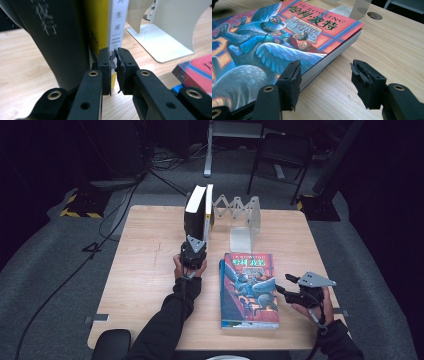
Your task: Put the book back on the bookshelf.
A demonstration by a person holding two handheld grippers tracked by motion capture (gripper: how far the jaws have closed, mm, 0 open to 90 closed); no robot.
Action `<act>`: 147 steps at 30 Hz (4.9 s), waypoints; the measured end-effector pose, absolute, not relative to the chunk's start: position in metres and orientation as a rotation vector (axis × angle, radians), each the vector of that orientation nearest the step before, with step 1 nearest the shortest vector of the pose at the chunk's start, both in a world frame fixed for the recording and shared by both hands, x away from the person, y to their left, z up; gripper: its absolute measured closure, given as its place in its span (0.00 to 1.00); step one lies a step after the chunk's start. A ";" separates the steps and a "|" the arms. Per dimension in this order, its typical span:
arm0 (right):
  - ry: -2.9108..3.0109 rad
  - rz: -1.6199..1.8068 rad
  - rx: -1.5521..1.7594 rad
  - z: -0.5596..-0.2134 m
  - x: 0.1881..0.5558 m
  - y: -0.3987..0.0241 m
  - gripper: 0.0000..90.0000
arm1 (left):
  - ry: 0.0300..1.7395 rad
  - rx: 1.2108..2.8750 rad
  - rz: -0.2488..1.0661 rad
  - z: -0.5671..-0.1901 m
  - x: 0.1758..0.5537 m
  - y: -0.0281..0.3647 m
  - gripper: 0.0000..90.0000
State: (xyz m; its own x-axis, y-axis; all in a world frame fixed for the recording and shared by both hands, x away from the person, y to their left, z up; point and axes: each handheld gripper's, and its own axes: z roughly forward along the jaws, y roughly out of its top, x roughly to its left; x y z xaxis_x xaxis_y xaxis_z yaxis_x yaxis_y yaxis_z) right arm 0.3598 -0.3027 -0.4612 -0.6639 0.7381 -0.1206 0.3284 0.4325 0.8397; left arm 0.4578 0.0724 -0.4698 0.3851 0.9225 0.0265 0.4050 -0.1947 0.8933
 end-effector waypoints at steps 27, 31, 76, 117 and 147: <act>2.442 1.214 0.870 -0.451 0.327 -0.293 0.33 | 0.642 2.217 0.475 -0.475 0.386 0.101 0.55; 2.493 1.202 0.904 -0.453 0.328 -0.291 0.31 | 0.555 2.278 0.409 -0.480 0.375 0.106 0.48; 2.618 1.094 0.899 -0.456 0.378 -0.268 0.18 | 0.526 2.320 0.189 -0.504 0.385 0.095 0.22; 2.517 1.221 0.754 -0.439 0.375 -0.265 0.89 | 0.581 2.297 0.238 -0.503 0.410 0.076 0.29; 2.691 1.123 0.965 -0.457 0.387 -0.257 0.24 | 0.564 2.287 0.245 -0.502 0.412 0.079 0.30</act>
